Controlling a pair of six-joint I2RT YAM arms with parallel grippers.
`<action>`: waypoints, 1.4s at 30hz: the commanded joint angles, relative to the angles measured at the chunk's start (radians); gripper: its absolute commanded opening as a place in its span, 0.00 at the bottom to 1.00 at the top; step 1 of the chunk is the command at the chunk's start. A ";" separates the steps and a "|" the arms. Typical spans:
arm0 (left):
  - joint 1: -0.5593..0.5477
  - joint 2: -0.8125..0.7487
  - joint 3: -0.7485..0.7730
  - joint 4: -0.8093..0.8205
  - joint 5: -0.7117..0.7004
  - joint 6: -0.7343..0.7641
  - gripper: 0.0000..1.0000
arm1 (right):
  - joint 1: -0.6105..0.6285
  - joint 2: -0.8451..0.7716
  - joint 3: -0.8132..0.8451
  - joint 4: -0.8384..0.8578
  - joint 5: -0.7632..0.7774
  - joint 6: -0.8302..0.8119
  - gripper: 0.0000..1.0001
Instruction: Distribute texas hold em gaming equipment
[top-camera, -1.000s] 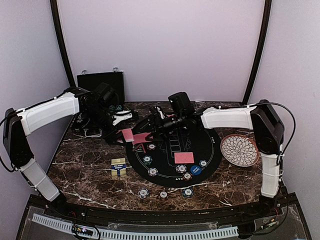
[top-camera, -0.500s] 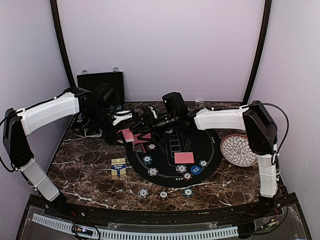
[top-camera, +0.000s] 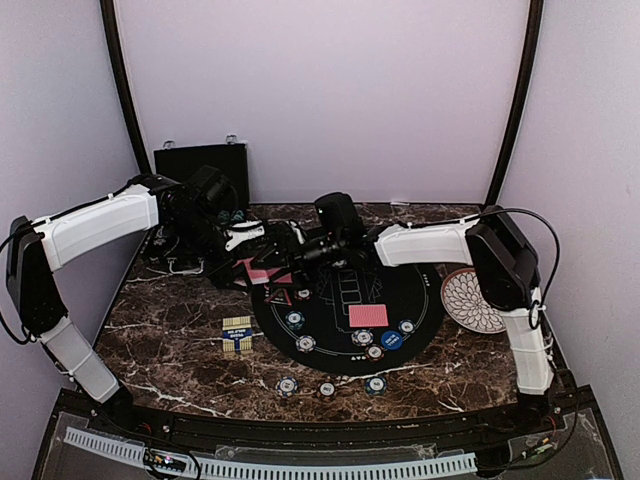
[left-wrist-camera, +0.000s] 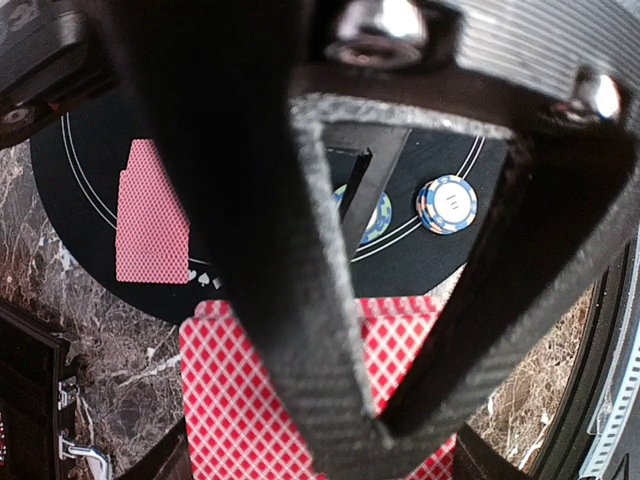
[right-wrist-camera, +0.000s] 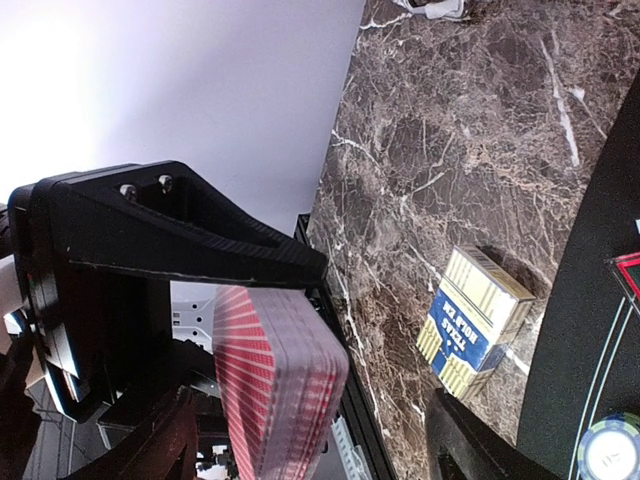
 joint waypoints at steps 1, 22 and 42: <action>0.005 -0.028 0.020 0.001 0.024 -0.005 0.00 | 0.012 0.025 0.047 0.077 -0.026 0.037 0.78; 0.005 -0.036 0.022 -0.002 0.019 -0.003 0.00 | 0.004 0.083 0.075 0.022 -0.041 0.026 0.70; 0.005 -0.039 0.021 -0.001 0.016 -0.002 0.00 | -0.038 -0.014 -0.042 -0.010 -0.026 -0.020 0.61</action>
